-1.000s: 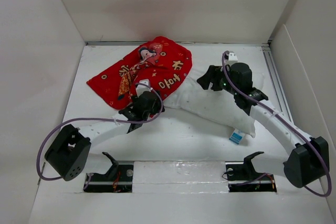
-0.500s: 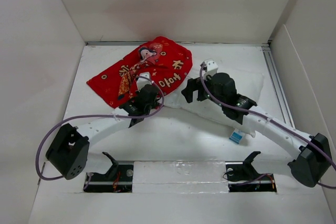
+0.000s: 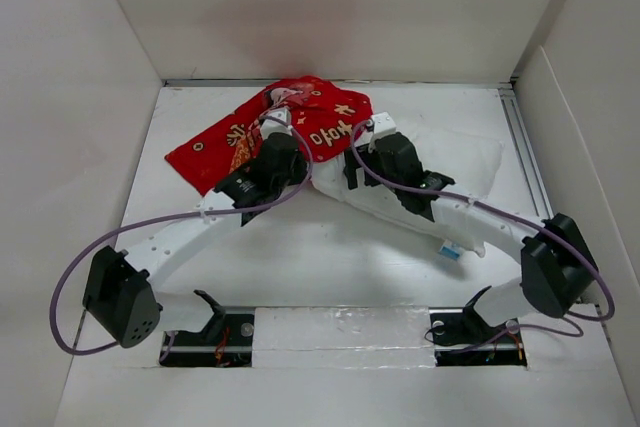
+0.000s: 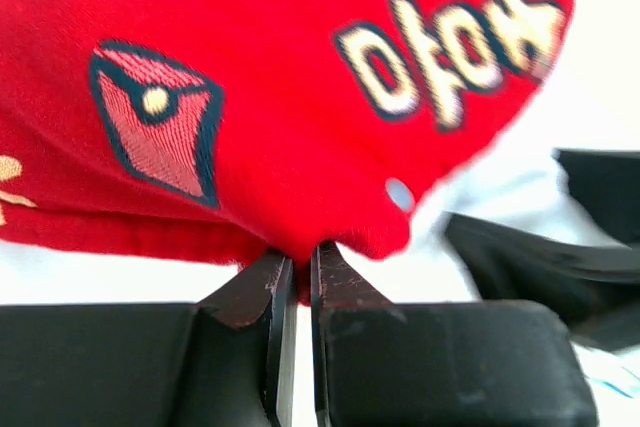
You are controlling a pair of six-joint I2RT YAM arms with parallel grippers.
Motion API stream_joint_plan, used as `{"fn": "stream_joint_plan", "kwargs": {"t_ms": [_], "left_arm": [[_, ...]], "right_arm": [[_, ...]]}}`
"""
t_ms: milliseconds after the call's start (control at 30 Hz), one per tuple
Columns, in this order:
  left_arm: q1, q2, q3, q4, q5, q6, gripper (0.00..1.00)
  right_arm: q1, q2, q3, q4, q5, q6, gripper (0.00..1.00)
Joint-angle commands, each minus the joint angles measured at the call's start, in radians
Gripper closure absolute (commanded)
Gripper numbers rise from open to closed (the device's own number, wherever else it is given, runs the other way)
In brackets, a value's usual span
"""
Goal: Put the pillow into the pillowcase
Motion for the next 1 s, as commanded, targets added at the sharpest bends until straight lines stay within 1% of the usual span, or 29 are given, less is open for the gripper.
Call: {"fn": "stream_joint_plan", "kwargs": {"t_ms": [0, 33, 67, 100, 133, 167, 200, 267, 300, 333, 367, 400, 433, 467, 500, 533, 600, 633, 667, 733, 800, 900, 933, 967], "left_arm": [[-0.010, -0.074, 0.073, 0.042, 0.123, 0.021, 1.00], [-0.010, -0.074, 0.096, 0.042, 0.134, 0.021, 1.00], [-0.010, -0.061, 0.113, 0.042, 0.148, 0.043, 1.00], [-0.010, -0.026, 0.141, 0.033, 0.160, 0.043, 1.00], [-0.010, -0.001, 0.174, 0.002, 0.190, 0.056, 1.00], [-0.010, 0.025, 0.260, -0.020, 0.212, 0.057, 1.00], [-0.010, 0.051, 0.305, -0.041, 0.232, 0.067, 1.00], [-0.010, 0.114, 0.410, -0.079, 0.305, 0.067, 1.00], [-0.010, 0.133, 0.440, -0.090, 0.330, 0.067, 1.00], [-0.010, 0.169, 0.464, -0.101, 0.359, 0.057, 1.00], [-0.010, 0.186, 0.486, -0.122, 0.419, 0.057, 1.00], [-0.010, 0.200, 0.512, -0.132, 0.445, 0.057, 1.00], [-0.019, 0.211, 0.512, -0.132, 0.467, 0.057, 1.00], [-0.020, 0.211, 0.512, -0.118, 0.520, 0.057, 1.00], [-0.020, 0.211, 0.479, -0.103, 0.549, 0.044, 1.00], [-0.020, 0.211, 0.462, -0.086, 0.580, 0.034, 1.00], [-0.039, 0.202, 0.437, -0.055, 0.660, 0.034, 1.00], [-0.056, 0.202, 0.437, -0.055, 0.660, 0.034, 1.00], [-0.099, 0.202, 0.437, -0.055, 0.660, 0.046, 1.00], [-0.133, 0.202, 0.448, -0.026, 0.689, 0.046, 1.00], [-0.133, 0.202, 0.448, 0.008, 0.724, 0.015, 1.00], [-0.118, 0.193, 0.475, 0.002, 0.584, -0.014, 1.00], [-0.095, 0.171, 0.475, 0.037, 0.571, -0.035, 1.00], [-0.073, 0.157, 0.413, 0.086, 0.571, -0.060, 1.00]], "right_arm": [[0.048, 0.040, 0.004, 0.190, -0.170, -0.012, 0.00], [0.057, 0.057, -0.005, 0.267, -0.243, -0.021, 0.03], [0.057, 0.079, 0.006, 0.306, -0.292, -0.021, 0.09], [0.057, 0.127, 0.027, 0.320, -0.338, -0.021, 0.38], [0.057, 0.154, 0.053, 0.329, -0.381, -0.021, 0.75], [0.032, 0.177, 0.084, 0.330, -0.441, -0.021, 1.00], [0.015, 0.201, 0.146, 0.330, -0.461, 0.012, 1.00], [-0.048, 0.186, 0.185, 0.333, -0.514, 0.084, 1.00], [-0.065, 0.168, 0.196, 0.346, -0.497, 0.116, 1.00], [-0.082, 0.113, 0.213, 0.346, -0.471, 0.159, 1.00], [-0.094, 0.081, 0.222, 0.337, -0.425, 0.176, 1.00], [-0.123, 0.050, 0.234, 0.324, -0.325, 0.193, 1.00], [-0.143, 0.003, 0.265, 0.307, -0.293, 0.205, 1.00], [-0.165, -0.013, 0.285, 0.290, -0.282, 0.221, 1.00], [-0.198, -0.025, 0.306, 0.244, -0.237, 0.233, 1.00], [-0.211, -0.036, 0.337, 0.227, -0.198, 0.233, 1.00], [-0.231, -0.050, 0.348, 0.202, -0.118, 0.254, 1.00], [-0.257, -0.050, 0.348, 0.190, -0.080, 0.267, 1.00], [-0.266, -0.061, 0.330, 0.190, -0.058, 0.287, 1.00], [-0.256, -0.073, 0.297, 0.190, 0.032, 0.334, 1.00], [-0.228, -0.082, 0.245, 0.216, 0.051, 0.344, 1.00], [-0.135, -0.082, 0.152, 0.262, 0.051, 0.354, 1.00], [-0.108, -0.082, 0.118, 0.288, 0.067, 0.394, 1.00], [-0.064, -0.082, 0.086, 0.305, 0.068, 0.409, 1.00]]}}
